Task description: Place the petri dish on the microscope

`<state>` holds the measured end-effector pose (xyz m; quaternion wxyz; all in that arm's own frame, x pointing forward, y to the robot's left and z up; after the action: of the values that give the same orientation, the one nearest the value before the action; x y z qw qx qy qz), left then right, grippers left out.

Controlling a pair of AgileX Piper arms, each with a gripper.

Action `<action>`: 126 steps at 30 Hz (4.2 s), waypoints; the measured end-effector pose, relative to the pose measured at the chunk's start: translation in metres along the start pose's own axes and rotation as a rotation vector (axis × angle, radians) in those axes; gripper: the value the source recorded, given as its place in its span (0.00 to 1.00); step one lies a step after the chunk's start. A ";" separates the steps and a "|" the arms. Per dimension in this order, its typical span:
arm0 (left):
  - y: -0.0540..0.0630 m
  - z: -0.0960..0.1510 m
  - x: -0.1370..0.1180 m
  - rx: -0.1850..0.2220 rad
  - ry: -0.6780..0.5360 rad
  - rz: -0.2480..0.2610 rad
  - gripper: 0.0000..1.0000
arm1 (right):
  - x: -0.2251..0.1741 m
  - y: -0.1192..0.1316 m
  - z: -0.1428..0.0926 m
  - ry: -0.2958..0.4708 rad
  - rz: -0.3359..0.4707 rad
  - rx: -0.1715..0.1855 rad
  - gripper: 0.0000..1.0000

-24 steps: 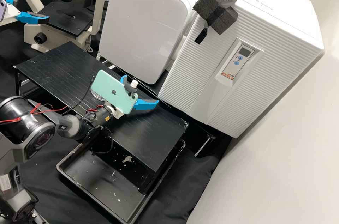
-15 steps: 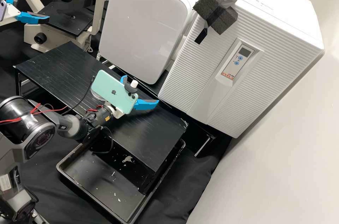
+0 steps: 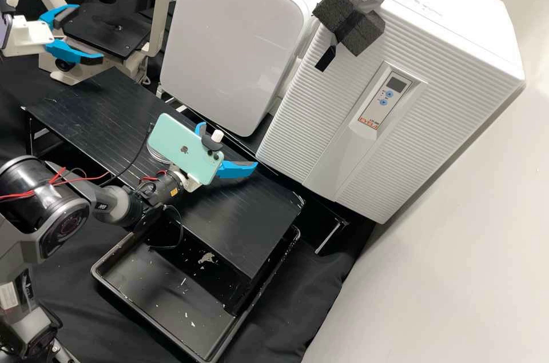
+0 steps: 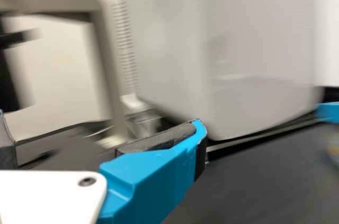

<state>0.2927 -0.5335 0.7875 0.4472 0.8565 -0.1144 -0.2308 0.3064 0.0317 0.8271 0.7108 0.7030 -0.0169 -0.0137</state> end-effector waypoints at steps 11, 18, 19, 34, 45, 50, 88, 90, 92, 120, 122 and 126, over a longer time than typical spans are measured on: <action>-0.011 0.071 0.045 -0.040 -0.413 -0.088 1.00 | 0.000 0.000 0.000 0.000 0.000 0.000 1.00; -0.033 0.090 0.072 -0.090 -0.457 -0.175 1.00 | 0.000 0.000 0.000 0.000 0.000 0.000 1.00; -0.035 0.091 0.074 -0.098 -0.460 -0.183 1.00 | 0.000 0.000 0.000 0.000 0.000 0.000 1.00; -0.059 0.116 0.099 -0.097 -0.486 -0.275 1.00 | 0.000 0.000 0.000 0.000 0.000 0.000 1.00; -0.072 0.131 0.110 -0.071 -0.513 -0.313 1.00 | 0.000 0.000 0.000 0.000 0.000 0.000 1.00; -0.072 0.131 0.115 -0.069 -0.511 -0.308 1.00 | 0.000 0.000 0.000 0.000 0.000 0.000 1.00; -0.077 0.137 0.123 -0.105 -0.505 -0.311 0.00 | 0.000 0.000 0.000 0.000 0.000 0.000 1.00; -0.077 0.137 0.123 -0.107 -0.503 -0.311 0.00 | 0.000 0.000 0.000 0.000 0.000 0.000 1.00; -0.077 0.137 0.123 -0.107 -0.503 -0.311 0.00 | 0.000 0.000 0.000 0.000 0.000 0.000 1.00; -0.069 0.113 0.104 -0.114 -0.408 -0.303 0.00 | 0.000 0.000 0.000 0.000 0.000 0.000 1.00; -0.062 0.103 0.099 -0.129 -0.367 -0.291 0.00 | 0.000 0.000 0.000 0.000 0.000 0.000 1.00; -0.040 0.085 0.086 -0.151 -0.302 -0.242 0.00 | 0.000 0.000 0.000 0.000 0.000 0.000 1.00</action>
<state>0.3250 -0.6055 0.6872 0.4568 0.7838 -0.0588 -0.4165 0.3064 0.0317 0.8271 0.7108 0.7030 -0.0169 -0.0137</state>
